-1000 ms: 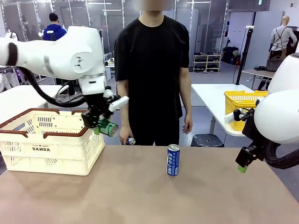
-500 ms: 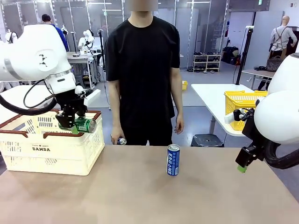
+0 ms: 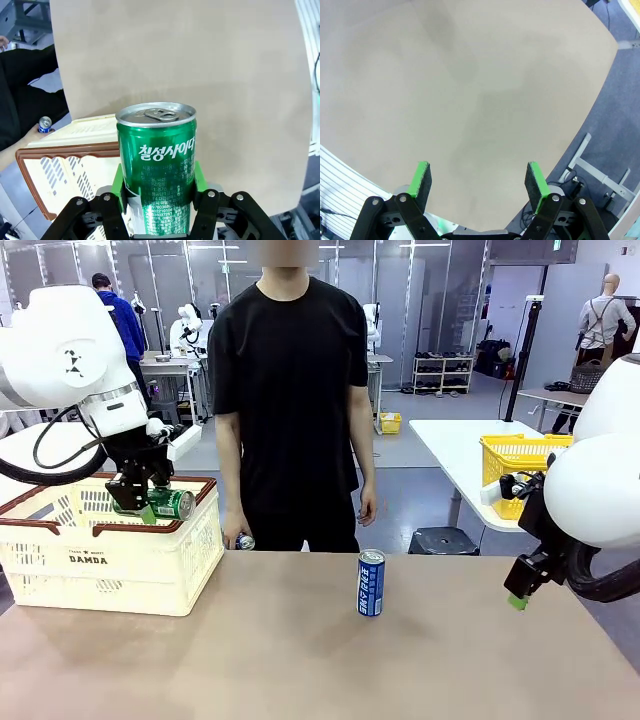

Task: Place the drinks into the Shopping basket.
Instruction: Pick up one drink and place it into the Shopping basket.

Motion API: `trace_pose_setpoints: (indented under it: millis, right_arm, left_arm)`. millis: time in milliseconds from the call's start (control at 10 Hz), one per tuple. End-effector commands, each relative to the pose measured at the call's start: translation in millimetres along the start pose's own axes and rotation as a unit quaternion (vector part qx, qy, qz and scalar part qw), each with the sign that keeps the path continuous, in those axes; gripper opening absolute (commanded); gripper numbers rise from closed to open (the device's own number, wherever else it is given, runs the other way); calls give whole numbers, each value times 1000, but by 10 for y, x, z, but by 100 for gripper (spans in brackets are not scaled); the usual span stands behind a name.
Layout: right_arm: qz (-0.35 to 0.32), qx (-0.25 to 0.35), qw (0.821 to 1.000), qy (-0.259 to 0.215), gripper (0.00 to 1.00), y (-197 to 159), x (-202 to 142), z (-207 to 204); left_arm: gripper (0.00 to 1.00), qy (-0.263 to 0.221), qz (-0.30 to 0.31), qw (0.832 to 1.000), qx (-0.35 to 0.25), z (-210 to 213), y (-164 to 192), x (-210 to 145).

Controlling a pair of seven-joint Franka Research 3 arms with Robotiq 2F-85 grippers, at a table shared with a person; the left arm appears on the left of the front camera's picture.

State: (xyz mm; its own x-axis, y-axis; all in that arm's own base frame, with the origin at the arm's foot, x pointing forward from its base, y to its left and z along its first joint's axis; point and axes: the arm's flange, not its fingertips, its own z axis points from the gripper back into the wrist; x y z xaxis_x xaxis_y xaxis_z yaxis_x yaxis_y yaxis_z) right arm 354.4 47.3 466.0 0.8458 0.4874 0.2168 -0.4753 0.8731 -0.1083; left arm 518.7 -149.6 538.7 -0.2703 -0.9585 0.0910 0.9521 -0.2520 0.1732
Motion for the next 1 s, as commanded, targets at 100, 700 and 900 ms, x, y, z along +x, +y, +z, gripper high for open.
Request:
trace_pose_setpoints:
  millis: [100, 700, 900]
  right_arm:
    - [1, 1, 1000, 0, 94, 7, -8, 11]
    - [1, 1, 1000, 0, 94, 7, -8, 11]
    - [1, 1, 1000, 0, 94, 7, -8, 11]
  left_arm:
    - [0, 0, -2, 1000, 4, 11, 6, 27]
    - [58, -6, 13, 1000, 2, 1, 127, -128]
    - [58, 2, 52, 999, 11, 12, 376, -499]
